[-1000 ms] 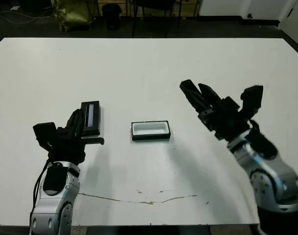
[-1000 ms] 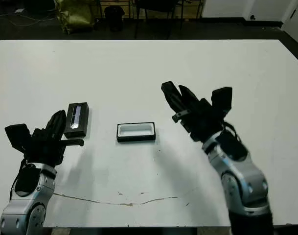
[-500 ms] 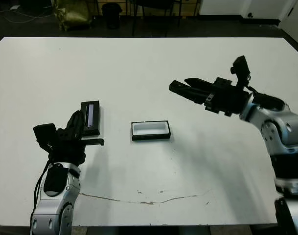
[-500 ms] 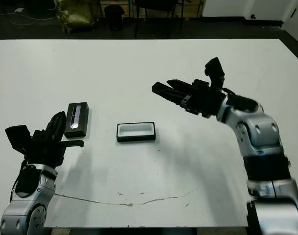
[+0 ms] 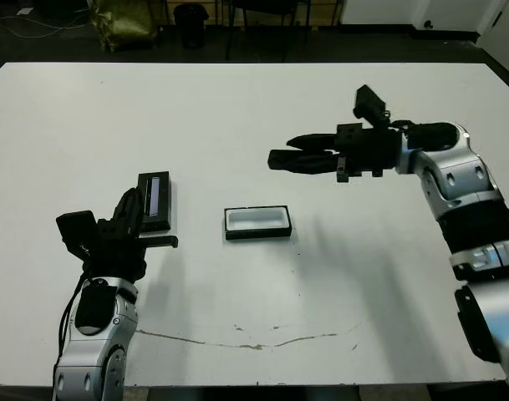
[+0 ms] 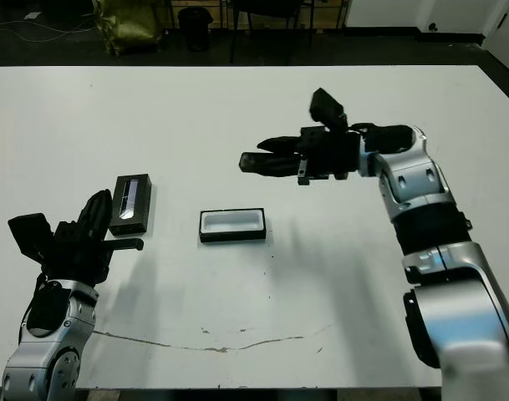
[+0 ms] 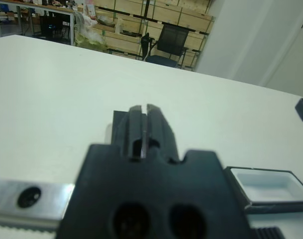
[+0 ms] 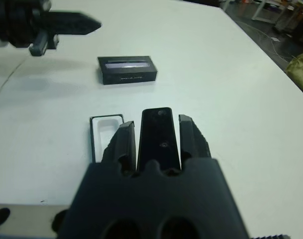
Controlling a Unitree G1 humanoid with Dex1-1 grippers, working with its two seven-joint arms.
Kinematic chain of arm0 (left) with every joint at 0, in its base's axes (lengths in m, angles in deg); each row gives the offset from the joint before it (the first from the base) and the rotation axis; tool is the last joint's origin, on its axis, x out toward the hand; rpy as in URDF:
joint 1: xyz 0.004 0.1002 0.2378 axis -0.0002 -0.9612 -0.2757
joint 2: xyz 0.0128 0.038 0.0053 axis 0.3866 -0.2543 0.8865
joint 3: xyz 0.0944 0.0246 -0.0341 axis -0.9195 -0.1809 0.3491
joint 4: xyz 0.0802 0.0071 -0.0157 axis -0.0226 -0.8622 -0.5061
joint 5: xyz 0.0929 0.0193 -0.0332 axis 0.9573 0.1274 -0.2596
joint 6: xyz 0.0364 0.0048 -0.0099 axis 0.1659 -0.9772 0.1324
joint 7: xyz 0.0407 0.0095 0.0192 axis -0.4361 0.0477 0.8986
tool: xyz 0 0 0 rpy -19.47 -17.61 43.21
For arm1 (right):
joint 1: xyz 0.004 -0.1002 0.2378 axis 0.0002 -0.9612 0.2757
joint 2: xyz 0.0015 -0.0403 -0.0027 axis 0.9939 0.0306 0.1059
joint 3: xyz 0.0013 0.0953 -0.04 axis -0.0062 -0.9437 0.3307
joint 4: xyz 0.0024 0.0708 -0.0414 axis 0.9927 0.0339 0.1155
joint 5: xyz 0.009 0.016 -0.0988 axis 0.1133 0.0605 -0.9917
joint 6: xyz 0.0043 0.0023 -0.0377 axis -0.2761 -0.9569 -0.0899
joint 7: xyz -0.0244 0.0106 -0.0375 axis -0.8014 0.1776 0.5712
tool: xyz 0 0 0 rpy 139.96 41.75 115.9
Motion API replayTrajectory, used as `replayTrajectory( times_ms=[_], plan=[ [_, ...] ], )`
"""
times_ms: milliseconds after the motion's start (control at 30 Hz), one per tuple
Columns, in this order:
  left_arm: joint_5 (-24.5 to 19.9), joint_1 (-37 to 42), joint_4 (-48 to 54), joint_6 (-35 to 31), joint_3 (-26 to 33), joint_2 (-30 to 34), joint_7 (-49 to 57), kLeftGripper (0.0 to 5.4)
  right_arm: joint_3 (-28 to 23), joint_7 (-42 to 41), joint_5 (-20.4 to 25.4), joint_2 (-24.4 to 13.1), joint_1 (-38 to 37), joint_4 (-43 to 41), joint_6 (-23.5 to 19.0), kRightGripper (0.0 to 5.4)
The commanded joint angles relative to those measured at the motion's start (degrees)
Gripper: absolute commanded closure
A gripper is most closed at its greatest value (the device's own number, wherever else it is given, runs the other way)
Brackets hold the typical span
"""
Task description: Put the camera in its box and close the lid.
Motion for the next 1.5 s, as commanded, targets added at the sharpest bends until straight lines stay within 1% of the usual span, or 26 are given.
replayTrajectory(
  times_ms=[33,100,233,333,467,633,800,833,933,1100,1167,1267,1367,1500],
  plan=[
    [0.26,-0.43,-0.88,-0.28,0.26,0.27,0.17,5.40,0.79,-2.16,-0.90,1.28,1.49,1.60,-0.40,4.58],
    [0.19,-0.48,-0.64,-0.79,0.31,0.18,0.36,5.40,0.93,-3.37,-0.90,2.21,1.80,2.16,-0.77,4.58],
    [0.31,-0.66,-0.84,-0.37,0.24,0.21,0.23,5.40,1.63,-5.12,-1.69,3.59,2.23,2.84,-0.12,4.58],
    [0.22,-0.80,-0.74,-0.58,0.25,0.02,0.39,5.40,2.41,-6.05,-2.09,4.27,2.81,2.97,-3.78,4.58],
    [0.31,-0.91,-0.62,-0.73,0.24,-0.17,0.46,5.40,3.05,-5.36,-3.26,4.98,1.95,1.81,-2.99,4.58],
    [0.28,-1.05,-0.54,-1.31,0.38,-0.16,0.68,5.40,3.71,-6.44,-3.15,5.82,1.08,1.34,-5.02,4.58],
    [0.57,-1.27,0.04,-1.97,0.16,-0.05,1.03,5.40,4.69,-6.60,-3.86,6.42,0.23,1.95,-5.99,4.58],
    [0.68,-1.30,0.11,-2.08,0.14,-0.11,1.17,5.40,5.18,-6.55,-4.22,6.38,0.25,1.99,-7.14,4.58],
    [0.91,-1.33,-0.53,-1.07,0.13,0.07,0.81,5.40,6.11,-6.42,-5.09,6.53,0.17,2.26,-8.64,4.58],
    [0.76,-1.38,-0.32,-1.37,0.12,-0.10,0.83,5.40,7.03,-4.88,-6.97,6.61,-0.28,1.96,-8.44,4.58],
    [0.66,-1.41,-0.34,-1.30,0.15,-0.25,0.88,5.40,7.11,-4.85,-7.29,6.80,-0.46,2.51,-7.00,4.58],
    [0.33,-1.40,-0.37,-1.51,0.22,-0.37,0.82,5.40,7.43,-4.53,-7.98,7.19,-0.39,3.90,-6.21,4.58],
    [0.83,-1.42,-0.78,-0.86,0.00,-0.12,0.61,5.40,7.34,-4.48,-8.57,7.65,-0.32,5.67,-4.38,4.58],
    [0.94,-1.49,-0.35,-1.24,-0.14,-0.25,0.89,5.40,7.12,-4.53,-9.30,8.36,-0.08,8.40,-0.90,4.58]
  ],
)
